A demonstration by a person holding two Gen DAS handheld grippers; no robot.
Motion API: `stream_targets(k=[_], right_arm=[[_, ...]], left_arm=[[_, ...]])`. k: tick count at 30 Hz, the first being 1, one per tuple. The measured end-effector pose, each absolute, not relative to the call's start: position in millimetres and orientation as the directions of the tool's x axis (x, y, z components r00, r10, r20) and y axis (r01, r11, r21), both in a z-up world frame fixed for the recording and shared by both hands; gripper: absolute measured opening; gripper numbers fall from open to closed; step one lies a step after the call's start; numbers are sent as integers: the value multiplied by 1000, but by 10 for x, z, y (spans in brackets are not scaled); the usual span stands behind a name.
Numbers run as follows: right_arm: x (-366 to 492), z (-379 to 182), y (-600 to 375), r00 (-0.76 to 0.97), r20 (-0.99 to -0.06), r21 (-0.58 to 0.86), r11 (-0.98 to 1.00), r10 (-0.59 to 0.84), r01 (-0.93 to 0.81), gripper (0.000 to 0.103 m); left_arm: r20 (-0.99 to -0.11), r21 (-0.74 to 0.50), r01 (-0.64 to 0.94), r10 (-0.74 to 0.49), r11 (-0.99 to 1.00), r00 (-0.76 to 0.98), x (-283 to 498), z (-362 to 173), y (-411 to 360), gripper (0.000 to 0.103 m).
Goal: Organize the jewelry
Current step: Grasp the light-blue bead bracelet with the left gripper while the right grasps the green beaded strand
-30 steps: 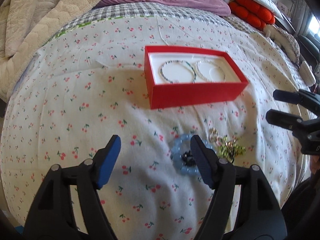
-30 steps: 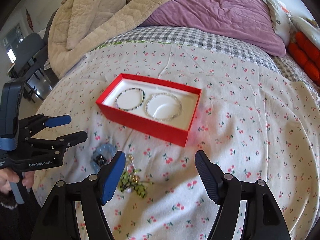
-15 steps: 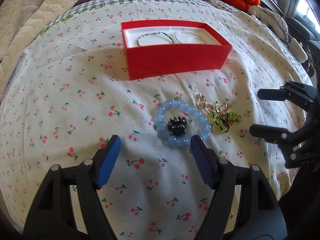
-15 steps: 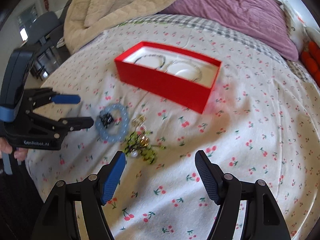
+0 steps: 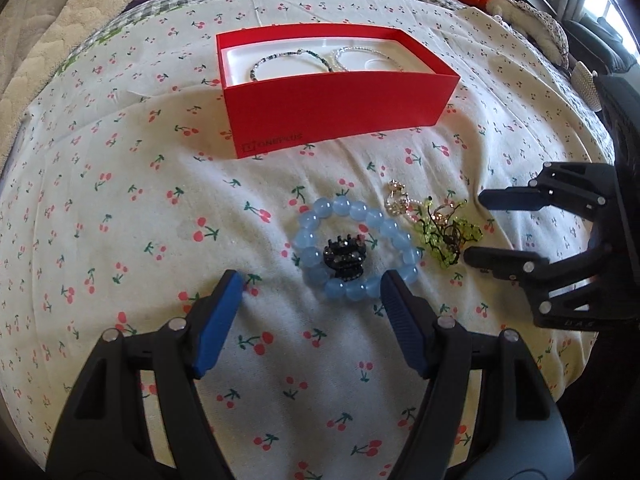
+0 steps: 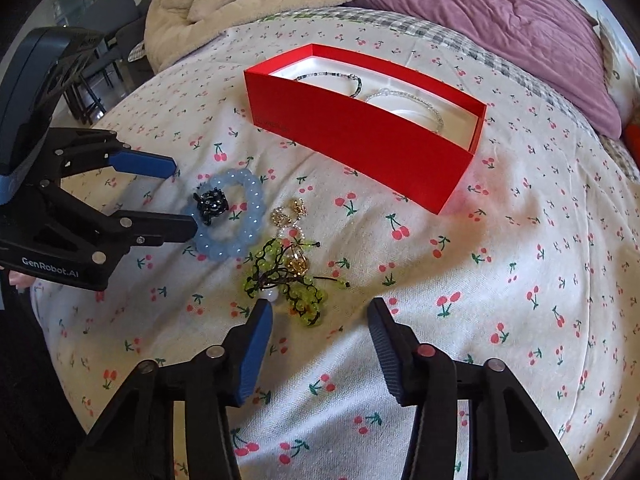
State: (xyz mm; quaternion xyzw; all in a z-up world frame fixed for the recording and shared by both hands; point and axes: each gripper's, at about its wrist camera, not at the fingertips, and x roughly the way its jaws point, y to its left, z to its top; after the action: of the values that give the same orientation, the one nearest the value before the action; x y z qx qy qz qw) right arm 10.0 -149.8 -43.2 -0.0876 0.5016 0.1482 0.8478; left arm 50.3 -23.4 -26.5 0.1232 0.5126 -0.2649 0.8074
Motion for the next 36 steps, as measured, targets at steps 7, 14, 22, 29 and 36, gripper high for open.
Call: stream_targets(k=[7,14,22,29,36], right_arm=[[136,-504,-1423,449,-883,-47,927,136,-373,31],[105,-505,-1349,415,-896,-34,905,160,-424,11],[39,-428,-1364,409,-897,-18,911,167,-412,11],[40,-368,-1411,419,-892,-12,920,167,-392,11],[65,-299,-1495,423,-888,18,934,179,-357,11]], left_arm=[[-905,-84,579,-306,811,296,568,-323,-366,71],[-921,-136,569,-316,811,230,607,-370,-340,71],[-928,-150,558,-312,816,206,604,-375,-201,59],[-938,-141,541,-287,829,196,664,-360,-130,43],[-925,-174,513,-318,841,207,759,-209,63,34]])
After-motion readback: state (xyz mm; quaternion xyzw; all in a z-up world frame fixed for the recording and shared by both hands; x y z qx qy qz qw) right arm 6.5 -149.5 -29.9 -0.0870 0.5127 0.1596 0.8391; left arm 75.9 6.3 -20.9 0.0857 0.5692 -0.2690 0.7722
